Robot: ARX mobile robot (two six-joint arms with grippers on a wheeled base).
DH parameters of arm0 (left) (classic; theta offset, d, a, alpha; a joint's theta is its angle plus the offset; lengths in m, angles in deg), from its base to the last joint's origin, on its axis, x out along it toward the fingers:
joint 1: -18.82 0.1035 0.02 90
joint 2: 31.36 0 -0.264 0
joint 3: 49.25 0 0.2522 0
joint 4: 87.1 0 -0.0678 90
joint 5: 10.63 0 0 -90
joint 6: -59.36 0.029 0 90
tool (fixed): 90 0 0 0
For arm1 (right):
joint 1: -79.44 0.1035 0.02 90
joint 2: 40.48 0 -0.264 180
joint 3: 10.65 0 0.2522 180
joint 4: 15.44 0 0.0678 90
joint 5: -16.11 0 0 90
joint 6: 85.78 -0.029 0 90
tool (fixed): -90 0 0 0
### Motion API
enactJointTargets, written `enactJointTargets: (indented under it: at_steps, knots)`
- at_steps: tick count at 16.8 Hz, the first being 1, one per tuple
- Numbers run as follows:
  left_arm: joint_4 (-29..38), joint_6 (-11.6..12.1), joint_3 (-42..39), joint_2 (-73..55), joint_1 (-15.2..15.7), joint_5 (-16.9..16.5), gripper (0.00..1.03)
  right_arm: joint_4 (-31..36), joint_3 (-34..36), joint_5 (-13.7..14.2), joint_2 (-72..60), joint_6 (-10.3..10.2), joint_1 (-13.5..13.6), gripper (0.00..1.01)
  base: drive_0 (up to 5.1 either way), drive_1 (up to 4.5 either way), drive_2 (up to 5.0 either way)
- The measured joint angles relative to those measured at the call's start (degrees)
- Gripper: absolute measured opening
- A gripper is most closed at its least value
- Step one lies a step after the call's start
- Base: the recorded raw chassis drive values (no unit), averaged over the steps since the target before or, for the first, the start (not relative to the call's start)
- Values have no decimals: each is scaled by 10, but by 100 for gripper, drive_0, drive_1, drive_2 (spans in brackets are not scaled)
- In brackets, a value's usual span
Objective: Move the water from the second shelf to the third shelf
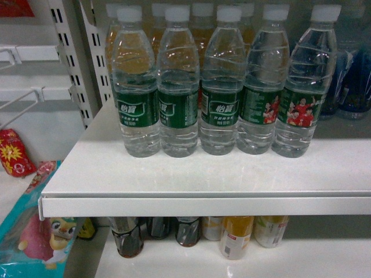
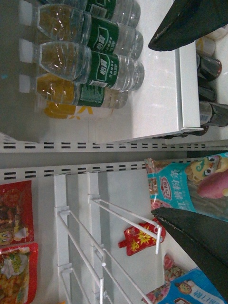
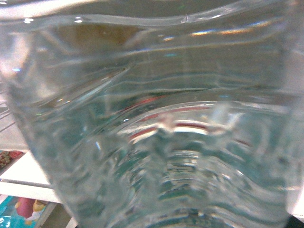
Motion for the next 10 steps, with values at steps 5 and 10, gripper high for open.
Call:
enactJointTargets:
  at_steps: [5,10]
  knots:
    - [0,0,0,0,0,0,98,-3,0,23,0,6,8,42,0,0,0]
    - [0,0,0,0,0,0,98,-26,-51,20,-42,29,35,42,0,0,0]
